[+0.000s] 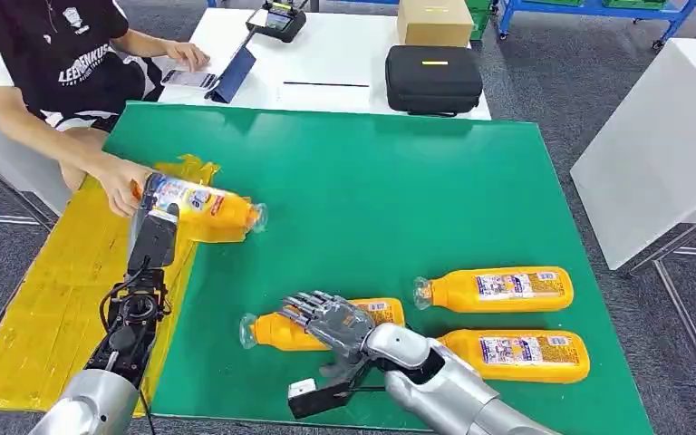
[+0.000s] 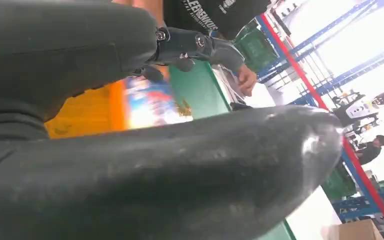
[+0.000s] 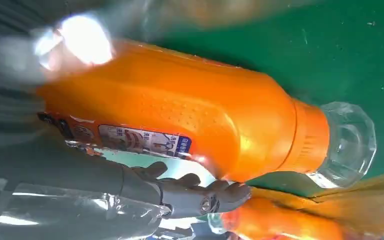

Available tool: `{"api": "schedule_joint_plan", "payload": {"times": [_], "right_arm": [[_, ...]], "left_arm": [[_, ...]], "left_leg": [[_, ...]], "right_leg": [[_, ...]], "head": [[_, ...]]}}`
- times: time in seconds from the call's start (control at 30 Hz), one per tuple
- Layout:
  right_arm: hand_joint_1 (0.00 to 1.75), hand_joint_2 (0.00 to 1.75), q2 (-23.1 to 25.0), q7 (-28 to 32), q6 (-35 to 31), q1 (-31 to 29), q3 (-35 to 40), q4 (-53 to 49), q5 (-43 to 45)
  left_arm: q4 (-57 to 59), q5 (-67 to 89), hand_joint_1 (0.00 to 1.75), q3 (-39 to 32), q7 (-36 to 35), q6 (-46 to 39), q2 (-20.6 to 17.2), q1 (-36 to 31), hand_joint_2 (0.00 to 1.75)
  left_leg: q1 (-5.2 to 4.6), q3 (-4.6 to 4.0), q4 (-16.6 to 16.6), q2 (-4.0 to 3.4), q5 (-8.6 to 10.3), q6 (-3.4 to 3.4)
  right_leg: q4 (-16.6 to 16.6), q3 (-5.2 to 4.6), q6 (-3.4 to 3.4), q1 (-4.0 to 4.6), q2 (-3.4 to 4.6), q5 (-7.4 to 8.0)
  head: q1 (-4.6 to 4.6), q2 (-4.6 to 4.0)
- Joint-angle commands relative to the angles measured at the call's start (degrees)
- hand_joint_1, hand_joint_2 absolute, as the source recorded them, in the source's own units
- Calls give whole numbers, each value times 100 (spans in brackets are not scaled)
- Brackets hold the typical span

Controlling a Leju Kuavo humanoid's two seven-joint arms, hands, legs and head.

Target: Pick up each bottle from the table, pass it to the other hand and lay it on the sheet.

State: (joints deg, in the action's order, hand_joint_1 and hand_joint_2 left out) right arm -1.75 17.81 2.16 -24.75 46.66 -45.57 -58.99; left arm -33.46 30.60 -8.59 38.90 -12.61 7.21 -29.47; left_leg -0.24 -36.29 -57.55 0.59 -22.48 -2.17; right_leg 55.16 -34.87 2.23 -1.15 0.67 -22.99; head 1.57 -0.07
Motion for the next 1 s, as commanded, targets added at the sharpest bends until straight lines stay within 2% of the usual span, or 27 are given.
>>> {"api": "schedule_joint_plan", "payload": {"times": [0.03, 0.2, 0.5, 0.83, 1.0], "right_arm": [[0, 175, -35, -223, -129, -176, 227, 549, -53], [0, 175, 56, -572, -485, -172, -58, 343, -101], [0, 175, 5, -1034, -447, -54, -412, 204, -367], [0, 175, -107, -1153, -510, 98, -571, 78, -467], [0, 175, -58, -1455, -608, 214, -739, 44, -666]], "left_arm": [[369, -18, 0, -12, -88, -8, -73, -230, 0], [280, -55, 0, -57, -103, -7, -95, -143, 0], [299, -50, 0, -60, -115, 11, -84, -119, 0], [271, -70, 0, -79, -145, 13, -114, -98, 0], [208, -93, 0, -89, -169, -1, -116, -28, 0]], "left_leg": [[5, 28, 1, 3, -12, 13], [4, 24, 0, -3, -12, 11], [1, 19, 3, 1, -8, 10], [4, 30, 0, -1, -15, 14], [2, 14, 3, 1, -5, 8]], "right_leg": [[-2, 30, -12, 6, -12, -14], [-2, 26, -10, 6, -5, -10], [-2, 22, -11, 2, -7, -9], [-2, 33, -14, 6, -8, -14], [-3, 17, -9, 2, -5, -6]], "head": [[2, 0], [0, 0], [0, 0], [0, 0], [0, 0]]}}
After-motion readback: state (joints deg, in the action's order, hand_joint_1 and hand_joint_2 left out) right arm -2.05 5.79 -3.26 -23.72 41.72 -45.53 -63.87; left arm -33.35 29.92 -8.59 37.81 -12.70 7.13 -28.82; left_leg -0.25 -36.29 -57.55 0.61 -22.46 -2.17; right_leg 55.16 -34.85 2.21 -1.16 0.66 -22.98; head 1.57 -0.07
